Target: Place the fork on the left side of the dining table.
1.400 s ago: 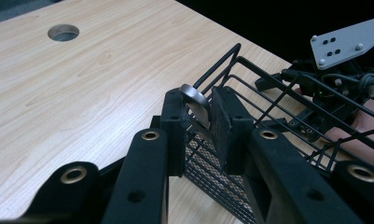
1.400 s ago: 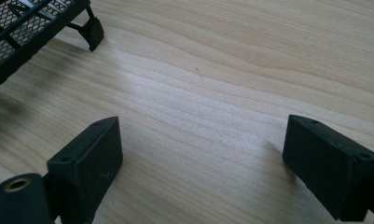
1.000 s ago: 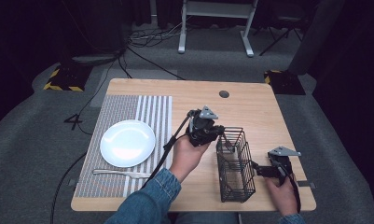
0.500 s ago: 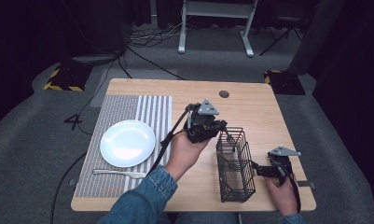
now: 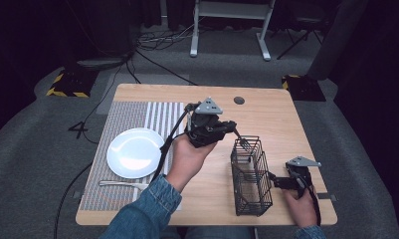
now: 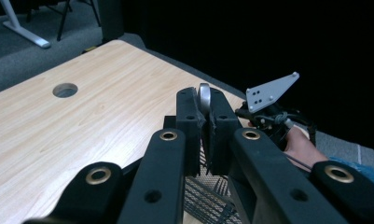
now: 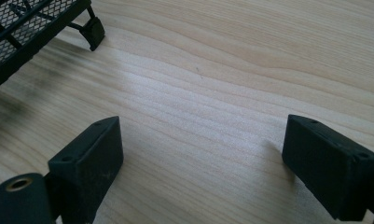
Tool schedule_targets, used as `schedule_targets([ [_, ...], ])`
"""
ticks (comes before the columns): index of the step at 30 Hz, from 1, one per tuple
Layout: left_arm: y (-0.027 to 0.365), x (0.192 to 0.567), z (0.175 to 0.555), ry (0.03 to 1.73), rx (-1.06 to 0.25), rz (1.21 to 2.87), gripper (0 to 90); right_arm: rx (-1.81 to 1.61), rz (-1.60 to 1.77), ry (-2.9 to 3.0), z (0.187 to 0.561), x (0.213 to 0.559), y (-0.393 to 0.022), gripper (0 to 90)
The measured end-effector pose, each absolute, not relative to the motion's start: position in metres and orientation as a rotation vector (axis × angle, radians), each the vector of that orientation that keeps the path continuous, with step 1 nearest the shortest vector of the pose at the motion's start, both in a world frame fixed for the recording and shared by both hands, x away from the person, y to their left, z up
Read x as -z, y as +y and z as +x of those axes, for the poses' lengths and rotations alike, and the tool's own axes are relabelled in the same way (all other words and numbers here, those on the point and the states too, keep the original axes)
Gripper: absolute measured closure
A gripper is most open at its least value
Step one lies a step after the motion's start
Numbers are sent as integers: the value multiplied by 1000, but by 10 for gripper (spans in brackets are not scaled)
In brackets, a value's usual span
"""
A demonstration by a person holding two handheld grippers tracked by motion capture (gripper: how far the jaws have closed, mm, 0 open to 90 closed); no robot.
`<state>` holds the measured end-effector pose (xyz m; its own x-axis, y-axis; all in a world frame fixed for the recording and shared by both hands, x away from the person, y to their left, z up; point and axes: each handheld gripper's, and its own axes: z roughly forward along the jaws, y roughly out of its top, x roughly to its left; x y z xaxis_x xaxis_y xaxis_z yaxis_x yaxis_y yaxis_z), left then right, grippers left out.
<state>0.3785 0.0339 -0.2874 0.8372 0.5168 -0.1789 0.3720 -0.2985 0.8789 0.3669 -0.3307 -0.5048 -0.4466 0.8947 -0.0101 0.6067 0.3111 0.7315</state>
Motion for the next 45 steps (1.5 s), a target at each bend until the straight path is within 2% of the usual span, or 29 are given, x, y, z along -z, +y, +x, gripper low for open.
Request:
schedule_targets([
  [25, 93, 265, 379, 740, -268, 1866, 862, -936, 1332, 2169, 367, 505, -331, 125],
  [45, 156, 282, 407, 940, -352, 1817, 863, -936, 1332, 2168, 367, 505, -331, 126],
])
